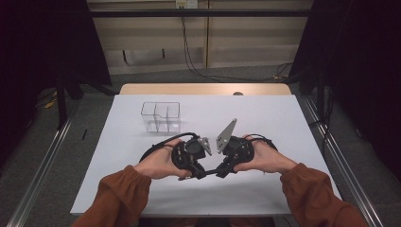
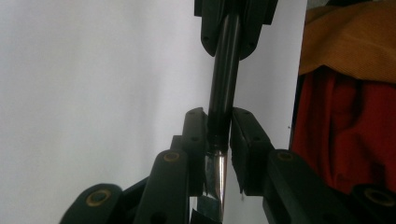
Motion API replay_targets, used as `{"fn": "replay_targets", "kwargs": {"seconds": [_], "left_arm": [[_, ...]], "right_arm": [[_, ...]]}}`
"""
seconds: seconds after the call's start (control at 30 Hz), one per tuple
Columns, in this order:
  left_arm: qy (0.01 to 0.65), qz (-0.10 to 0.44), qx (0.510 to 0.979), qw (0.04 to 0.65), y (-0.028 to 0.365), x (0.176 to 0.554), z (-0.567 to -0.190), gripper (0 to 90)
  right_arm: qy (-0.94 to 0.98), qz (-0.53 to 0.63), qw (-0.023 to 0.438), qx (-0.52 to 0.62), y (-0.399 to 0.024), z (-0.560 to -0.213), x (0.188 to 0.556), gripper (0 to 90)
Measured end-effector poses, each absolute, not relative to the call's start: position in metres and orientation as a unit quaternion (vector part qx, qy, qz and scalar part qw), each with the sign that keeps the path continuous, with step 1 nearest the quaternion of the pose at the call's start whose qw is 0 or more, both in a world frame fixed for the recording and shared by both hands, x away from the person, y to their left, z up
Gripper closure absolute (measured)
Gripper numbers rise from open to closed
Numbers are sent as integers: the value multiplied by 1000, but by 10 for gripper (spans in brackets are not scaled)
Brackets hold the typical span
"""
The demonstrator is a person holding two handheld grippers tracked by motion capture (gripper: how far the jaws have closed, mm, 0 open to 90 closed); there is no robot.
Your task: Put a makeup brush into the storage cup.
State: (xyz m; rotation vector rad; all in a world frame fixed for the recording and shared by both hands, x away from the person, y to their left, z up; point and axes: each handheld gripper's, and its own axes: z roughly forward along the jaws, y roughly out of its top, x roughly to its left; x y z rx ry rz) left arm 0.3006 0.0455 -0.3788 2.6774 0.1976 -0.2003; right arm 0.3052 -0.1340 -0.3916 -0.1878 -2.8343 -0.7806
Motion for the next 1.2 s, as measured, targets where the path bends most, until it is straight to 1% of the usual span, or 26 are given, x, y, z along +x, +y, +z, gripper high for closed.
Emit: {"fn": "replay_targets", "kwargs": {"seconds": [0.23, 0.3, 0.4, 0.47, 0.53, 0.57, 0.6, 0.67, 0.87, 0.97, 1.0, 1.07, 1.2], "left_arm": [[79, -64, 965, 243, 50, 304, -379, 655], [85, -61, 962, 252, 52, 305, -380, 586], [91, -56, 960, 258, 56, 305, -382, 526], [101, -49, 958, 263, 58, 306, -382, 440], [110, -49, 954, 274, 62, 308, -383, 403], [117, -46, 952, 280, 65, 309, -383, 368], [118, -48, 950, 283, 66, 309, -383, 295], [131, -58, 943, 300, 69, 308, -385, 221], [137, -33, 941, 307, 79, 307, -389, 137], [156, -28, 934, 319, 86, 309, -392, 89], [160, -33, 934, 318, 89, 309, -393, 77], [145, -39, 935, 322, 94, 309, -395, 53], [155, -35, 928, 336, 104, 308, -398, 50]], "right_arm": [[-956, -268, 94, -70, -136, -393, 307, 804], [-956, -268, 94, -71, -136, -393, 307, 804], [-956, -268, 90, -76, -137, -394, 308, 804], [-956, -269, 88, -77, -139, -395, 309, 804], [-956, -270, 86, -80, -141, -395, 309, 804], [-955, -270, 84, -85, -142, -395, 309, 804], [-954, -273, 85, -85, -143, -395, 310, 804], [-954, -273, 86, -92, -145, -395, 310, 804], [-950, -282, 82, -108, -153, -395, 312, 804], [-949, -282, 81, -113, -157, -395, 312, 804], [-950, -280, 80, -116, -158, -396, 311, 804], [-949, -281, 80, -121, -161, -397, 311, 804], [-946, -287, 78, -131, -168, -399, 311, 803]]}}
